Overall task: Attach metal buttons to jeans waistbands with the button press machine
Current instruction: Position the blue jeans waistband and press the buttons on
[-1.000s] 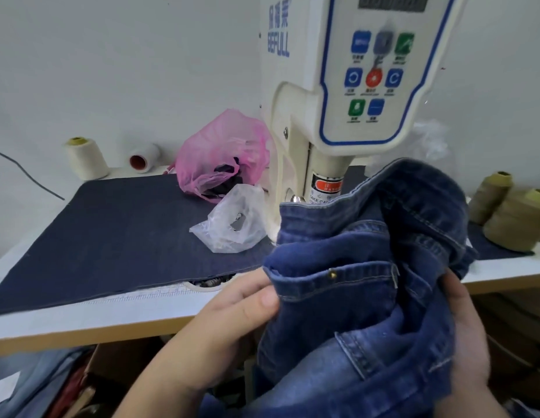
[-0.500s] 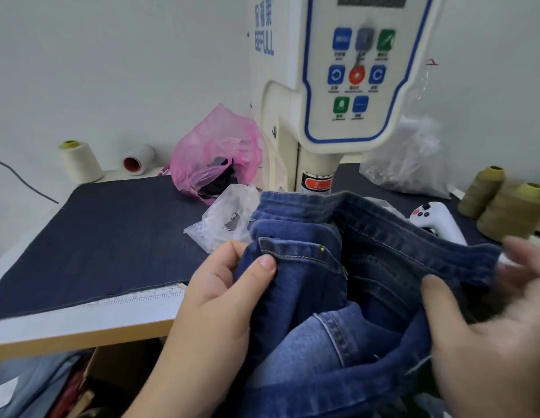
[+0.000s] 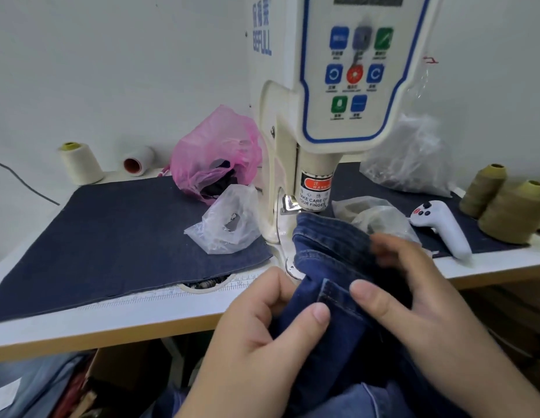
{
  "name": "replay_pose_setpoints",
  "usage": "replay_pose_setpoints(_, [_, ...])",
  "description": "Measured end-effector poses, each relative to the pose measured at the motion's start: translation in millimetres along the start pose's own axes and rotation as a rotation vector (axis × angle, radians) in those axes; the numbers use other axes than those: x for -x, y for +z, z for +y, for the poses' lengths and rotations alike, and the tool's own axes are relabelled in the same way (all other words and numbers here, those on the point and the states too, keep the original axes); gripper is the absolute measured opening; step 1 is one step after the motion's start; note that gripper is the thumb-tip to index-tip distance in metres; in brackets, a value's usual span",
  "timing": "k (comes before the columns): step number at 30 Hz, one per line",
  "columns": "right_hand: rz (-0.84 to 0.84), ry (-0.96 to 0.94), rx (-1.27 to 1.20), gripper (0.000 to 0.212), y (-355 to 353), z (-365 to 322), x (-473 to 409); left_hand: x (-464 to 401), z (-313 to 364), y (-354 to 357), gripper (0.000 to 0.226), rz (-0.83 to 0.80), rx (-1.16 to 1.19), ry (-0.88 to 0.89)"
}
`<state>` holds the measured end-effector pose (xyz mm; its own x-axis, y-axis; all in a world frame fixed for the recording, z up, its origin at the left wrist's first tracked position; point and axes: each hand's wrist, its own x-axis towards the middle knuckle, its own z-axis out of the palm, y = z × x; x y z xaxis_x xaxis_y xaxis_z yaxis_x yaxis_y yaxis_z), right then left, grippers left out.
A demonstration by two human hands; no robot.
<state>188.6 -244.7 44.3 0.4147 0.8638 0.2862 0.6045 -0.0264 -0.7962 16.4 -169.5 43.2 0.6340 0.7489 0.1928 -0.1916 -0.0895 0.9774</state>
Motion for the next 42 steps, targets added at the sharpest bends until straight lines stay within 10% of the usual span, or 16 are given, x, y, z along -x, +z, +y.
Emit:
replay_pose_setpoints(7, [-0.229, 0.173, 0.133, 0.142, -18, 12, -17, 4, -9, 0, 0.023, -0.101, -0.139, 0.011])
replay_pose_setpoints(16, [-0.475, 0.172, -0.229, 0.048, -20, 17, -15, -1, -9, -14, 0.033, -0.304, -0.236, -0.039])
replay_pose_setpoints(25, [-0.688, 0.341, -0.752, 0.033, -13, 14, -14, -8, -8, -38, 0.023, -0.443, -0.179, -0.193])
replay_pose_setpoints(32, [-0.867, 0.198, -0.947, 0.036, -8, -6, -15, -51, 10, -38, 0.102, -0.573, -0.17, -0.155])
replay_pose_setpoints(37, [-0.946, 0.027, -0.994, 0.055, 1, -29, -18, -49, -1, -22, 0.085, -0.774, 0.253, -0.28])
replay_pose_setpoints(42, [-0.835, 0.082, -0.775, 0.05, 2, -11, -22, -54, -10, -44, 0.038, -0.578, -0.022, -0.137])
